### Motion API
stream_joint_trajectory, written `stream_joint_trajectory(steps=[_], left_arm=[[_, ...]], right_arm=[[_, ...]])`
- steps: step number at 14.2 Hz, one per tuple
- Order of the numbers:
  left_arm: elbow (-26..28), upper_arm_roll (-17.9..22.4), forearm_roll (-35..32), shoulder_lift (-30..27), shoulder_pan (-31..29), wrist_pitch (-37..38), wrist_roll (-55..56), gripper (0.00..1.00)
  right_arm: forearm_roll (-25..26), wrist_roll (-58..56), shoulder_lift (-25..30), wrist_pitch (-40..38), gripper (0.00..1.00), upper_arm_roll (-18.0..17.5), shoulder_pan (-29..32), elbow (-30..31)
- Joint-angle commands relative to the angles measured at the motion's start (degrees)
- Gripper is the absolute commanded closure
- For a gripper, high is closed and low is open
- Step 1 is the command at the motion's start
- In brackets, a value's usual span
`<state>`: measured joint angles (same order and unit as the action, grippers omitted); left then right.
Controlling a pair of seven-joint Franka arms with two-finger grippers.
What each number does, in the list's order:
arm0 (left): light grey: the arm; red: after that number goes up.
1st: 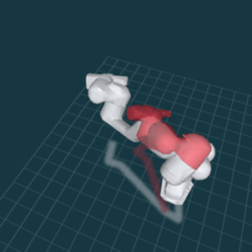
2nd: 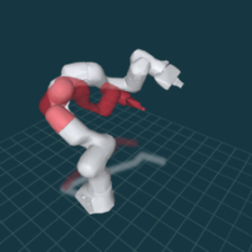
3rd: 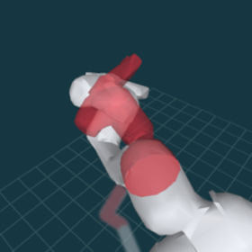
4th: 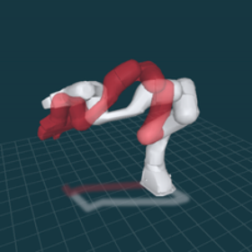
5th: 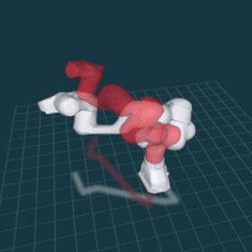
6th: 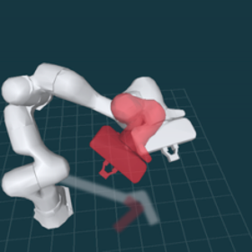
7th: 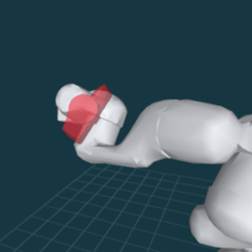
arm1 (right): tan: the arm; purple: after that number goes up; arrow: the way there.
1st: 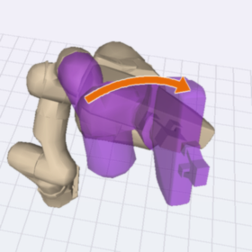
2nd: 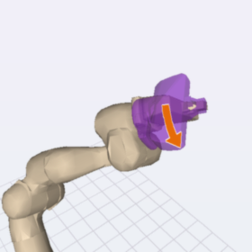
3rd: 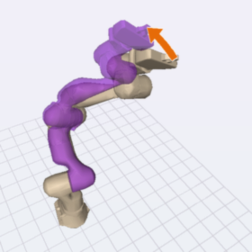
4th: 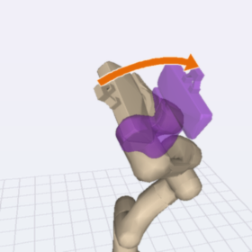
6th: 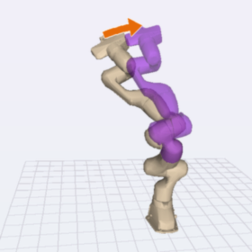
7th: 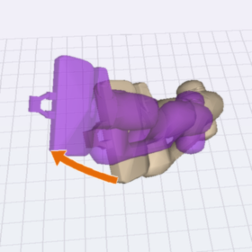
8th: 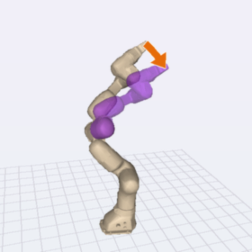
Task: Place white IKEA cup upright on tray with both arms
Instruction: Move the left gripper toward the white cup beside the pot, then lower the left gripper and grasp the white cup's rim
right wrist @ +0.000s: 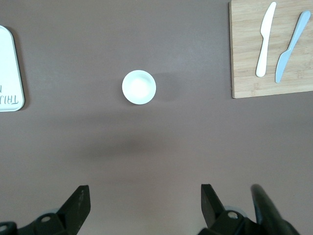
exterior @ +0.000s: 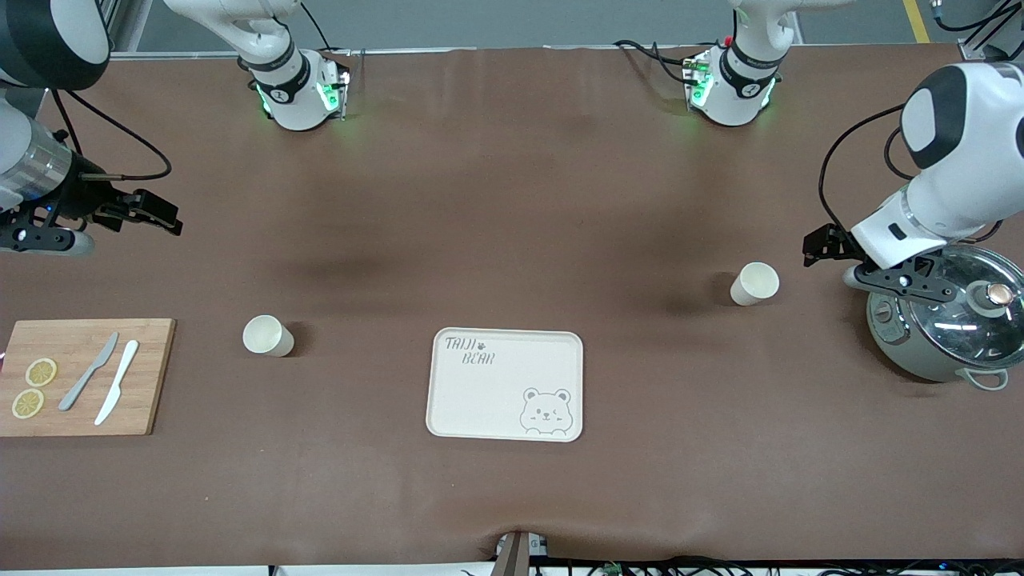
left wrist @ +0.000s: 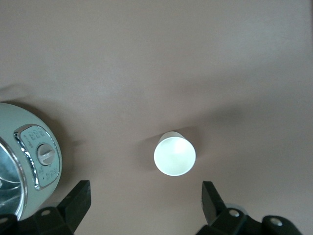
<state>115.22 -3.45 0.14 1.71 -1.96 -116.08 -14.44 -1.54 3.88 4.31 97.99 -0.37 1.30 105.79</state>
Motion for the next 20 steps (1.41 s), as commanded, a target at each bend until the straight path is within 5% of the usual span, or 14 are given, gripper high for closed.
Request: stream_joint_trajectory(steps=[1,8,20], left_arm=[[7.7,-0.2,-0.6,-2.9,-1.2,-7.4,-2.3,0.00],[18.9,-0.3,-0.4,-2.1,-2.3,-23.5,-2.6,0.00],[22.3,-1.0,-0.2,6.7,-1.9,-36.6,-2.6,0.00]], right_arm=[[0.7,-0.5,0.3,0.4,0.00,-0.9,1.3,0.3],[0.7,-0.4,-0.9,7.0,0.00,-0.9,0.9,3.4],[1.2,-0.8,-1.1,4.3,0.00,-0.9,0.7,-0.1]])
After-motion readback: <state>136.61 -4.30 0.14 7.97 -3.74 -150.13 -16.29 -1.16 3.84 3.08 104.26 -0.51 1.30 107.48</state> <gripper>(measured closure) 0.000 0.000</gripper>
